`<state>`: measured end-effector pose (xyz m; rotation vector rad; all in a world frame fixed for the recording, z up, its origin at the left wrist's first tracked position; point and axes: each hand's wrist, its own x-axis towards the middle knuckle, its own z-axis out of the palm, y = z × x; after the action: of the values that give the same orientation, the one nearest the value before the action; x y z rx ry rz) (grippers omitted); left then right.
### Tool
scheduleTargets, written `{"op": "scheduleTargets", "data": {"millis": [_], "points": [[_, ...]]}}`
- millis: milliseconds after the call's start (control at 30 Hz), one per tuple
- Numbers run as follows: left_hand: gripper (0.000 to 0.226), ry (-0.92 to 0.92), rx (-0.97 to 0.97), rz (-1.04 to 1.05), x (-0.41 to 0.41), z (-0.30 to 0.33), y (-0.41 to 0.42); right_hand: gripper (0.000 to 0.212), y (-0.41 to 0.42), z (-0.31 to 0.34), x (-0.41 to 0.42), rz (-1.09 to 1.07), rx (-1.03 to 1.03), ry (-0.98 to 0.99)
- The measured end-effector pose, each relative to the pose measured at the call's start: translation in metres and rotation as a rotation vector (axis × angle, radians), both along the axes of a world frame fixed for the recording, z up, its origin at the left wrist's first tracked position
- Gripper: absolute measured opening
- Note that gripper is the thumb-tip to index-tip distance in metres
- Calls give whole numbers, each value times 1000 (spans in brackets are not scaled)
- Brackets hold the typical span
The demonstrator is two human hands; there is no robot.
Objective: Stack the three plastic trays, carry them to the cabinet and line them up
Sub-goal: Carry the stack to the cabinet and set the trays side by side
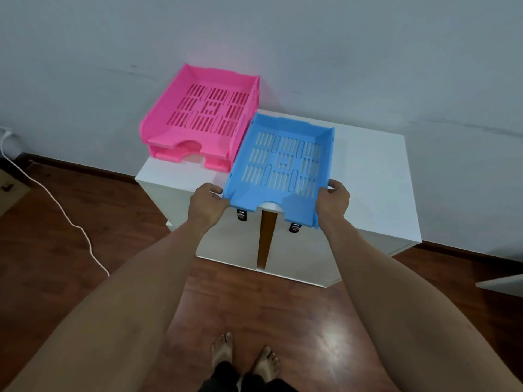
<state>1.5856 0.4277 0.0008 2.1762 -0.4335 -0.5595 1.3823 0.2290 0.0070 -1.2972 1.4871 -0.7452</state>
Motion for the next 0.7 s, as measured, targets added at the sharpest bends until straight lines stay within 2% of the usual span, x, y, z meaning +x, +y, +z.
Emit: {"op": "scheduleTargets", "data": {"millis": [200,467,633,700], "points": [[19,-1,-34,61,15,-8,-19,42,-25,0,15,41,-5,5],[29,124,-131,174,28,-7,-53,41,-59,9,41,110,-17,92],[40,77,-100,225,34,-5,-65,36,-77,4,51,101,-24,98],[42,70,-77,248,33,-4,-68,40,-82,3,54,102,-38,108]]}}
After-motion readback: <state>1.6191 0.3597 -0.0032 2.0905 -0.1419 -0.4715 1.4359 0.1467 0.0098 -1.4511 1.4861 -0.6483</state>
